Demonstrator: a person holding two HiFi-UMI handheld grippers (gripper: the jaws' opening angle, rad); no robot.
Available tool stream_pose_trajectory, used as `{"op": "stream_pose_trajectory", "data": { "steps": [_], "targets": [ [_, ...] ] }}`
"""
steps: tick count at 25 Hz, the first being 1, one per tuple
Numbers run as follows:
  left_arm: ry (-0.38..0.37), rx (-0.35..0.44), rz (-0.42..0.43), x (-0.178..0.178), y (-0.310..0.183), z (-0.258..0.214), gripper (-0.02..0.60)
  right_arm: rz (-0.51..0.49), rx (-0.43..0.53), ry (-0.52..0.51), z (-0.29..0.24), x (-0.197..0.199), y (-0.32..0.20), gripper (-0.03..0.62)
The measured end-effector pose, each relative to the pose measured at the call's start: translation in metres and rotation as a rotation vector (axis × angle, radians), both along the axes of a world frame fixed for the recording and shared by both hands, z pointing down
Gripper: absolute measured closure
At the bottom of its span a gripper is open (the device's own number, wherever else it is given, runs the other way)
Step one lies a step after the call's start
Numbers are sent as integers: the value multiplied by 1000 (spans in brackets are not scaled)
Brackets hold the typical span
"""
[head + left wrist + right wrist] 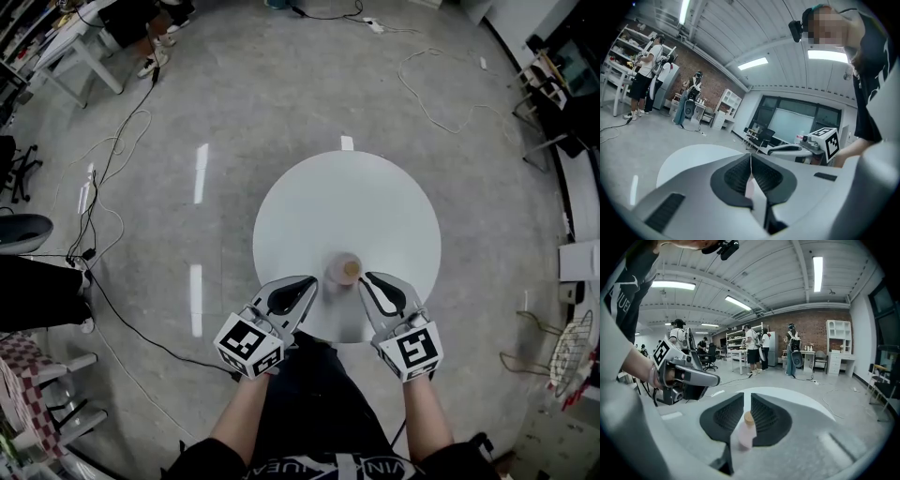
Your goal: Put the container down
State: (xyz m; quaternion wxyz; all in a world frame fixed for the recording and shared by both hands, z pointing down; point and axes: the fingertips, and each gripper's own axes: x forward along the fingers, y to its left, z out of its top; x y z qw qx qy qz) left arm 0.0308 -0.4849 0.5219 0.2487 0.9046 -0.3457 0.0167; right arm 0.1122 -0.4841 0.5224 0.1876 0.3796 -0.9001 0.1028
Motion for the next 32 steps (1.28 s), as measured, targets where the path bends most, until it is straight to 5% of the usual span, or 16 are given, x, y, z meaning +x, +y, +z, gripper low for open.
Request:
{"op": "stream_pose_trajectory", "data": {
  "steps": [8,32],
  "targets": [
    [-8,46,17,4,-4,-34,568,17,20,-75,-41,0,2,585],
    [-51,244,-52,-20,-16,-132,568,100,93,-211,-128,25,-3,588]
  ]
}}
